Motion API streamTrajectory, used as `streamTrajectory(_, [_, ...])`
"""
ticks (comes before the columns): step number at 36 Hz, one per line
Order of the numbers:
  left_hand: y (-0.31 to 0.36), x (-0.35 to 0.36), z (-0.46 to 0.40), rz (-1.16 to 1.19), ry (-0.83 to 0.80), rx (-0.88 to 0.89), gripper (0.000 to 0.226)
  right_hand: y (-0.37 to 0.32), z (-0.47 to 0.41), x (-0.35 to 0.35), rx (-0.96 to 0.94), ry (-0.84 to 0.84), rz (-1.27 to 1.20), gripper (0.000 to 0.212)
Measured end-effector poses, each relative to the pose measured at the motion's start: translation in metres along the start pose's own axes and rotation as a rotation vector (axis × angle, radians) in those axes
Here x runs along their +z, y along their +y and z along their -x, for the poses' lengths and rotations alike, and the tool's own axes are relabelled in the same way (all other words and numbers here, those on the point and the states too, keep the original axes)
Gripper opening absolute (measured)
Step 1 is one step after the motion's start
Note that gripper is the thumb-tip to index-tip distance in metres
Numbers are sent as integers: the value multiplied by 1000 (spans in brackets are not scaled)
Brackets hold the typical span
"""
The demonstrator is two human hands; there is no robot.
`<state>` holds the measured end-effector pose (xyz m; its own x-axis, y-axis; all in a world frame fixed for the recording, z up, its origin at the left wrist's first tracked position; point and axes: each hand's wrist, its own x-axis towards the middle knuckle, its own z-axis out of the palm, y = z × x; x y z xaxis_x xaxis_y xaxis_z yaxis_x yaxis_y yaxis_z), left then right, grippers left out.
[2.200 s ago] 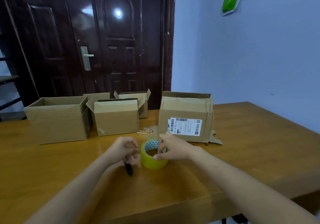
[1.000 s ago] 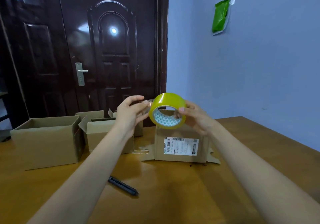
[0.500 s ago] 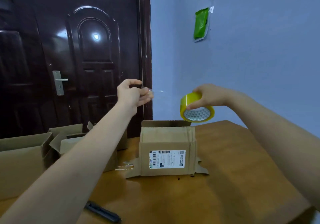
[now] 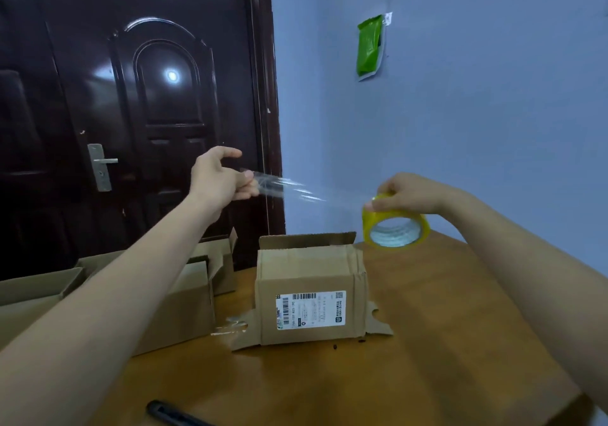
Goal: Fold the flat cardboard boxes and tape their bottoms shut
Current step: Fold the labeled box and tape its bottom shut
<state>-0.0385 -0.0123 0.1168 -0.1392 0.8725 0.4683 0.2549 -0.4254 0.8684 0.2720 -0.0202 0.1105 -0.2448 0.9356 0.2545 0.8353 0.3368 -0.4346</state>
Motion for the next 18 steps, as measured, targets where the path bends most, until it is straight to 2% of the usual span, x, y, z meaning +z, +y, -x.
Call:
streamTrajectory(3, [-10, 5, 7, -143, 34, 72, 34, -3, -2, 1, 81, 115, 194, 50])
streamTrajectory(6, [-22, 6, 13, -236, 51, 95, 12, -2, -1, 1, 68, 234, 280, 51])
streamTrajectory(9, [-31, 3, 15, -194, 64, 19, 11, 2, 3, -3, -2, 261, -32, 52])
streamTrajectory(13, [-33, 3, 16, 12, 58, -155, 10, 6, 8, -5, -56, 197, -318, 56])
streamTrajectory(18, [-23, 2, 17, 285, -10, -355, 6, 20, 10, -5, -76, 153, -556, 42])
